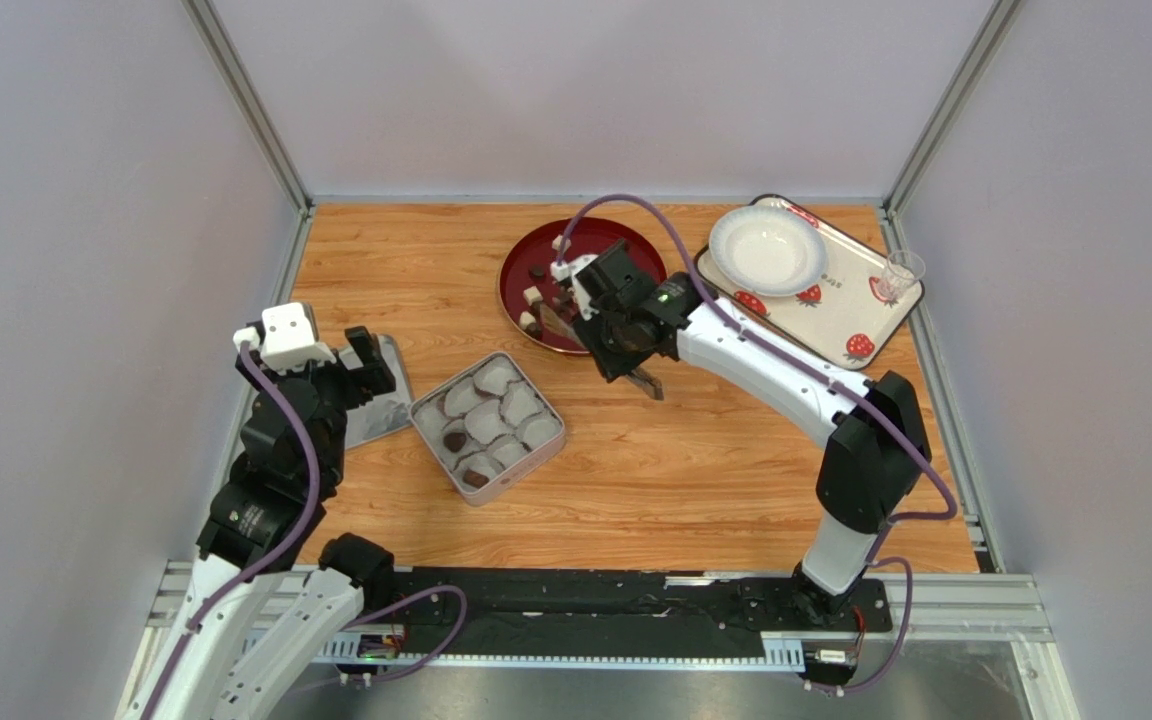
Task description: Pack the chocolate
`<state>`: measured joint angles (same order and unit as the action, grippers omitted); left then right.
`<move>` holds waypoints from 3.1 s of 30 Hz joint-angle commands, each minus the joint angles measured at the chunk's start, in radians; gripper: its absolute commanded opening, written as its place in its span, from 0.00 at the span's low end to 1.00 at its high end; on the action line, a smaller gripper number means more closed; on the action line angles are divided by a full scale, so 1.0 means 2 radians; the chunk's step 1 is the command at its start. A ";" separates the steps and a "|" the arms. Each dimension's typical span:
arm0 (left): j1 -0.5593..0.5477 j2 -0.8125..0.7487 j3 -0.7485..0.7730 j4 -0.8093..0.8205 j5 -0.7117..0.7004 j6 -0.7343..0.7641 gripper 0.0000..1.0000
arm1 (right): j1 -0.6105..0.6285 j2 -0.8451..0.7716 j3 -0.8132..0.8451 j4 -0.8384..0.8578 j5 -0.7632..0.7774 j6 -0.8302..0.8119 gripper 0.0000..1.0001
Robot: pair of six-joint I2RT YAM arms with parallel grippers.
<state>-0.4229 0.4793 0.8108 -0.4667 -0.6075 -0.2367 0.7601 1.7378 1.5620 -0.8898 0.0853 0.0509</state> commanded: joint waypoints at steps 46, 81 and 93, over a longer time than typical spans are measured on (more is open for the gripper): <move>0.004 0.019 -0.007 0.032 -0.005 0.015 0.98 | 0.161 0.155 0.126 0.050 -0.103 -0.078 0.34; 0.004 0.016 -0.006 0.032 -0.005 0.015 0.98 | 0.158 0.114 0.131 0.059 -0.079 -0.070 0.38; 0.004 0.003 -0.005 0.030 0.000 0.012 0.98 | 0.090 0.053 0.112 0.040 -0.009 -0.048 0.32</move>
<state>-0.4221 0.5041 0.8043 -0.4366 -0.6106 -0.2256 1.0195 1.9163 1.7741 -0.8112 -0.0330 -0.0738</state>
